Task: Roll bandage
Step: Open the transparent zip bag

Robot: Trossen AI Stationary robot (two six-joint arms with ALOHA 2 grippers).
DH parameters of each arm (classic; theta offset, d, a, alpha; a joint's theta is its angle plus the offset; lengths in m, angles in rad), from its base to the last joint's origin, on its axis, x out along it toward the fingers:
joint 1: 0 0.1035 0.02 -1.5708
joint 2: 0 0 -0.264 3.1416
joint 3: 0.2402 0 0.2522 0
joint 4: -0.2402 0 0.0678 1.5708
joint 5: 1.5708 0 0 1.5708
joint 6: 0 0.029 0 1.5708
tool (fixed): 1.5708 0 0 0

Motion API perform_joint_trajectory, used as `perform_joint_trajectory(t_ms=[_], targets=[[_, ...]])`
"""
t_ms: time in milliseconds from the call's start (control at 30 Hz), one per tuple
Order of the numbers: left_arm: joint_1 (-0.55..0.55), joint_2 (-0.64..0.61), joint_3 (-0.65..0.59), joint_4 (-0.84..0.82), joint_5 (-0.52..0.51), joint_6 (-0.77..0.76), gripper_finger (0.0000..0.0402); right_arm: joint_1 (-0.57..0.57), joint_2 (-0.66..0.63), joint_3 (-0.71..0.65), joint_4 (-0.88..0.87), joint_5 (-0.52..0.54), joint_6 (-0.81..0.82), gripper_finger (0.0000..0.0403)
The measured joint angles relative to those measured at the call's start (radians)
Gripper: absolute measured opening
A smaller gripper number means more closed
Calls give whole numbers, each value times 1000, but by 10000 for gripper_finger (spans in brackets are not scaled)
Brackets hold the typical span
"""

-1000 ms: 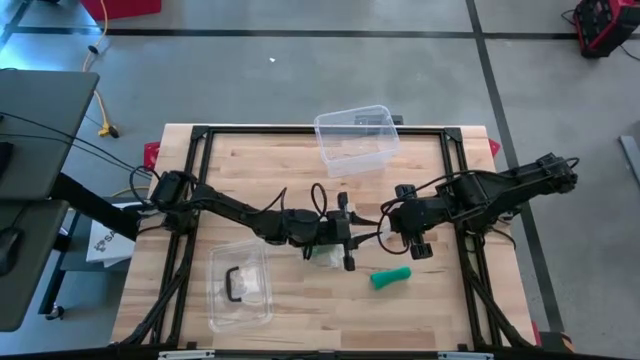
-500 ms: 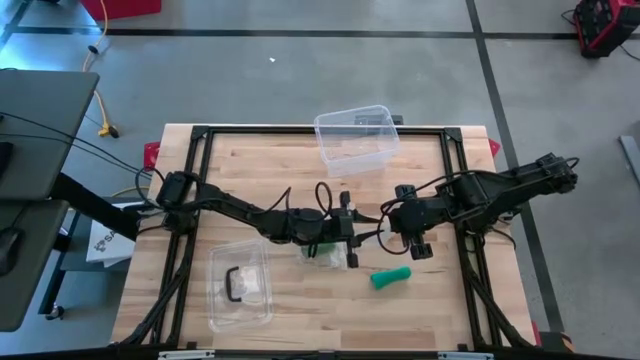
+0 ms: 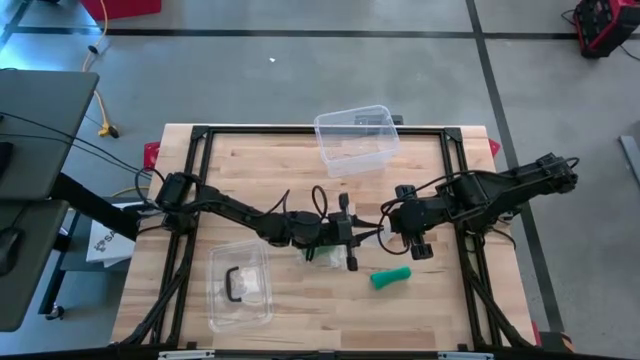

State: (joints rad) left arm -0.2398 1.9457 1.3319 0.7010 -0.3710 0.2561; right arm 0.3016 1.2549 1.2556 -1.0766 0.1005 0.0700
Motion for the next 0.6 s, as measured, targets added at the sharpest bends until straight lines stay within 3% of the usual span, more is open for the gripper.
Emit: perform_joint_trajectory(t_ms=[300, 600], targets=[[-10, 0, 0, -10, -78, 21, 1, 0, 0, 0, 3, -3, -27, 6], [-24, 0, 0, -52, -128, -51, 1, 2, -101, -1, 15, 77, -64, 100]])
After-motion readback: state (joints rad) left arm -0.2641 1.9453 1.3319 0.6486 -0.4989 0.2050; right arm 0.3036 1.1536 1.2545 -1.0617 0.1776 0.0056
